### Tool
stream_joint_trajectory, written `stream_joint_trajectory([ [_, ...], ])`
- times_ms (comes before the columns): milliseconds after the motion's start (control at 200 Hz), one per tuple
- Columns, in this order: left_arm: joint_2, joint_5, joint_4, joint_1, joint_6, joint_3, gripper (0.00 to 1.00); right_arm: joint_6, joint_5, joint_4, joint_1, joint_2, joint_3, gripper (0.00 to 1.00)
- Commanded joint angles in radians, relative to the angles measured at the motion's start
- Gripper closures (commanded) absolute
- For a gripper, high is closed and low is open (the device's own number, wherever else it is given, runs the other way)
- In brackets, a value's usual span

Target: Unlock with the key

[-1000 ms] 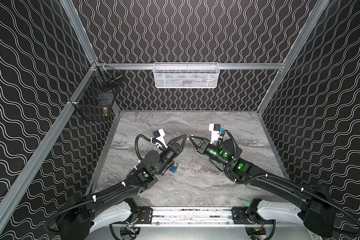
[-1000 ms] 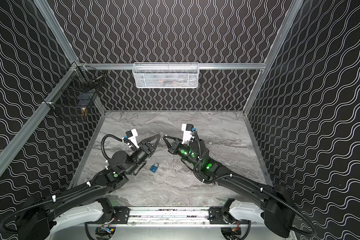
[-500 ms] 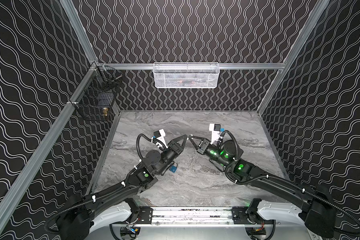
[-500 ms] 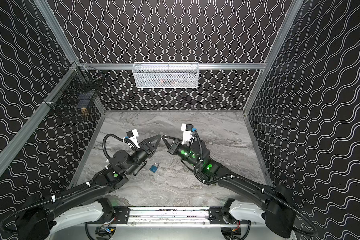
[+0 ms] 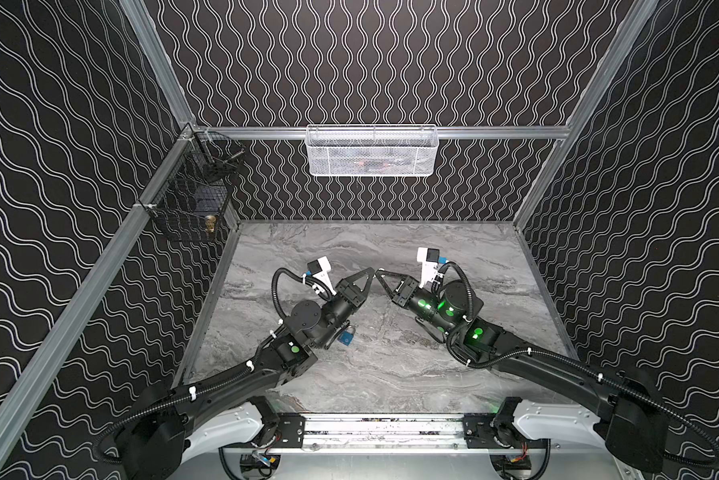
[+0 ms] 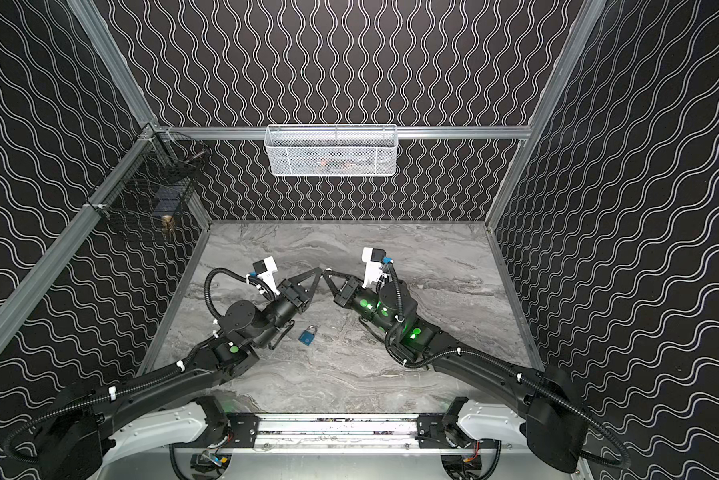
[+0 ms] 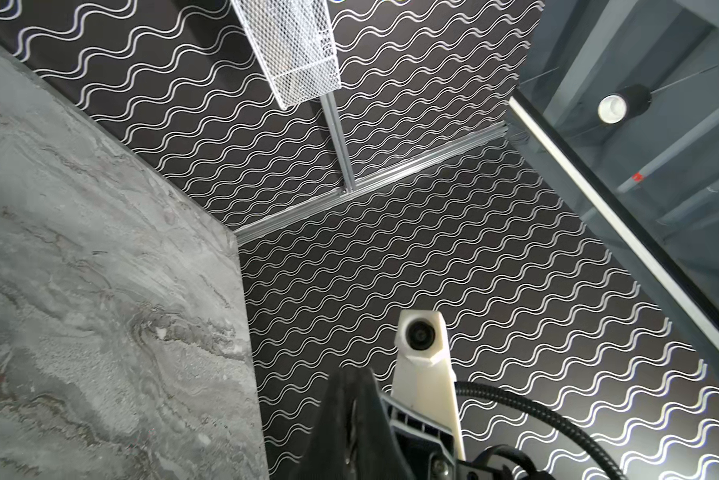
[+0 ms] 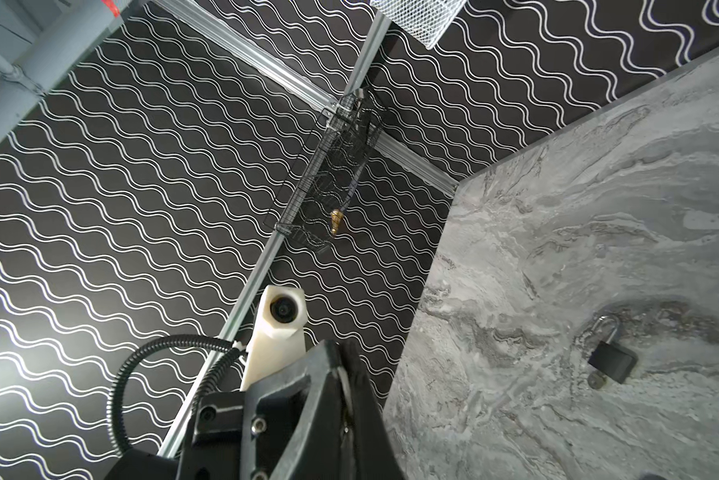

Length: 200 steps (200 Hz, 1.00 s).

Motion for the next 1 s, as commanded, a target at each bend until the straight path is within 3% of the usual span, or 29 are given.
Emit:
stream_joint_trajectory([
  [0,-0.006,0.005,-0.003,-0.002,0.028,0.002,1.00,-0.023,-0.008,0.032,0.002,0.003,0.002,1.00],
  [155,-0.018,-0.001,-0.037,-0.002,0.041,0.002,1.00,-0.046,-0.009,0.020,0.002,0.003,0.012,0.96],
  [330,-0.046,0.010,-0.094,0.000,0.094,0.000,1.00,-0.090,0.004,-0.033,-0.004,-0.022,0.020,0.74],
  [420,-0.081,0.043,-0.221,0.026,0.156,0.025,1.00,-0.126,-0.026,-0.084,-0.019,-0.043,0.028,0.54],
  [576,-0.118,0.222,-0.517,0.136,0.320,0.138,1.00,-0.208,-0.137,-0.235,-0.073,-0.079,0.051,0.40],
  [791,-0.043,0.543,-0.683,0.270,0.502,0.255,1.00,-0.361,-0.426,-0.391,-0.197,-0.087,0.089,0.39],
  [881,-0.021,0.593,-0.729,0.276,0.574,0.291,1.00,-0.398,-0.542,-0.401,-0.227,-0.077,0.097,0.40],
  [996,0.003,0.622,-0.799,0.276,0.647,0.336,1.00,-0.392,-0.610,-0.377,-0.264,-0.049,0.093,0.40],
])
